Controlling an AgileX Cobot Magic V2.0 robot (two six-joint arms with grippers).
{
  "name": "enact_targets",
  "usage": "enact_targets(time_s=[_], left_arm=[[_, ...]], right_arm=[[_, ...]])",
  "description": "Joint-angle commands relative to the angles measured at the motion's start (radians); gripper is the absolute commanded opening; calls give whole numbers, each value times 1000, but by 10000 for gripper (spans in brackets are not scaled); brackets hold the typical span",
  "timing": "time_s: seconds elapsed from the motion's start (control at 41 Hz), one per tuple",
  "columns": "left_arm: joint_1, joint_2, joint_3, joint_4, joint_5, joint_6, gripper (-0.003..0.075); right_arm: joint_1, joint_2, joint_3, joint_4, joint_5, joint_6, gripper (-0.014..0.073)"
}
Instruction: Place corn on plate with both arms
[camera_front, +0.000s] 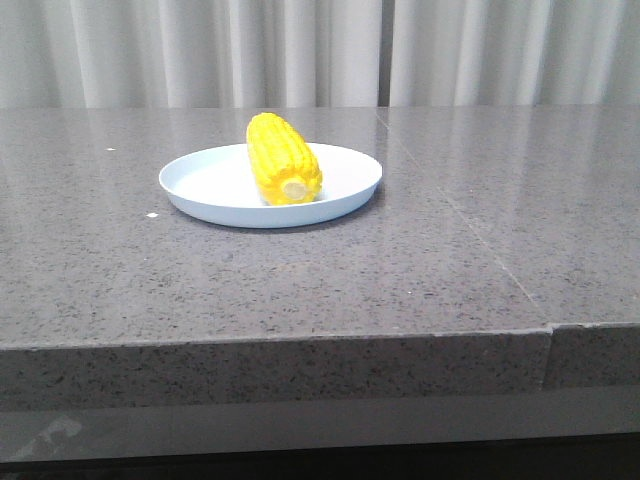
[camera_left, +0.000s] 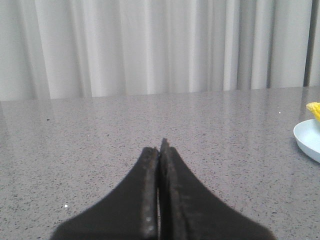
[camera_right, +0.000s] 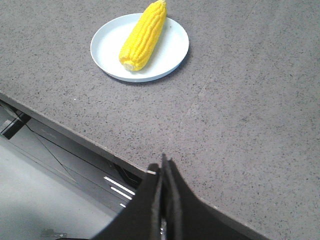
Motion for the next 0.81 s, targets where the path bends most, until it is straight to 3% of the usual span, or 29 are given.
enact_targets(time_s=[0.0,0.537,0.659,0.781], left_arm=[[-1,-19,2,0,-81,-11,-20],[-1,-19,2,0,-81,-11,-20],[-1,-19,2,0,-81,-11,-20],[-1,-19,2,0,-81,-11,-20]], right_arm=[[-1,5,-22,-13,-65,-8,-68],[-7,-5,4,-18,-91,-9,-68],[-112,-92,138,-55,-223,-9,-68],[-243,-234,349,-60,-463,-9,-68]])
